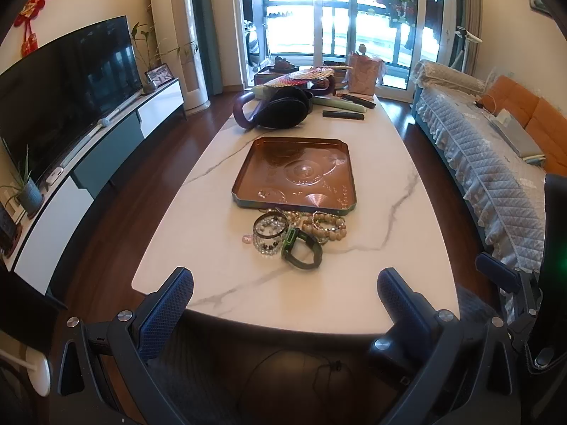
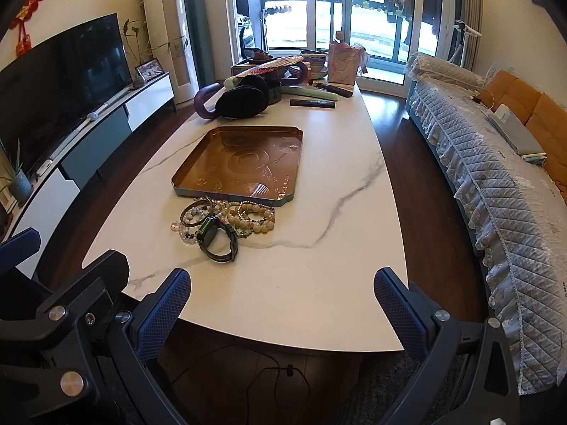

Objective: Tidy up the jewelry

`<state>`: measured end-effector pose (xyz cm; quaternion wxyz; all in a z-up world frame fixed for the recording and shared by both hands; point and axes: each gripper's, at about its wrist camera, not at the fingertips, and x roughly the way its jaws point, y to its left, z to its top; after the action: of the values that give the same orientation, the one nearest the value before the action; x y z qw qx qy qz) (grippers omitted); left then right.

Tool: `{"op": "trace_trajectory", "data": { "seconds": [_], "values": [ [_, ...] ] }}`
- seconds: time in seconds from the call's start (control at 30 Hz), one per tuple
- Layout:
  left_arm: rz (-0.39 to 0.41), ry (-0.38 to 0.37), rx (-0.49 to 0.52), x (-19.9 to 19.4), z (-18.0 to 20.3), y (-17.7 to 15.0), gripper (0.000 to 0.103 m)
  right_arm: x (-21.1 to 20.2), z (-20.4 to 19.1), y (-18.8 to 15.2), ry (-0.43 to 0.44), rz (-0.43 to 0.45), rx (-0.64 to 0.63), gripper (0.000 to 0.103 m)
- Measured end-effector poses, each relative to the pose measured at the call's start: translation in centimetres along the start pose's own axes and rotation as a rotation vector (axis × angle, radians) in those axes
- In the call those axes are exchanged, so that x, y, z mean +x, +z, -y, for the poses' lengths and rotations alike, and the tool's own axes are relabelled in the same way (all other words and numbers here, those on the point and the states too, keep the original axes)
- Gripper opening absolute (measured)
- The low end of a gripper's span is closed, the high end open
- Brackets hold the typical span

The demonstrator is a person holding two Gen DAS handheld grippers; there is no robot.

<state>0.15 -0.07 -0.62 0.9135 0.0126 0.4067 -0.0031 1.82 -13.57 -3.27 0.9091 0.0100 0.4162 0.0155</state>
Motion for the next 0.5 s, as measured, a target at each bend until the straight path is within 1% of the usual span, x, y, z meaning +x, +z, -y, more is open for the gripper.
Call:
{"op": "trace_trajectory", "data": {
  "seconds": [0.2,0.5],
  "values": [
    [0.000,-0.002,-0.001,-0.15,-0.02,-0.06,0.103,0.12,-0.68,-0.14,-0.007,0.002,-0.005,0.103],
    [0.001,0.000,0.005,-0.14,0.17,-0.14,0.103,0.03,-0.53,-0.09,-0.004,0.000,-0.004,0.103]
  ]
}}
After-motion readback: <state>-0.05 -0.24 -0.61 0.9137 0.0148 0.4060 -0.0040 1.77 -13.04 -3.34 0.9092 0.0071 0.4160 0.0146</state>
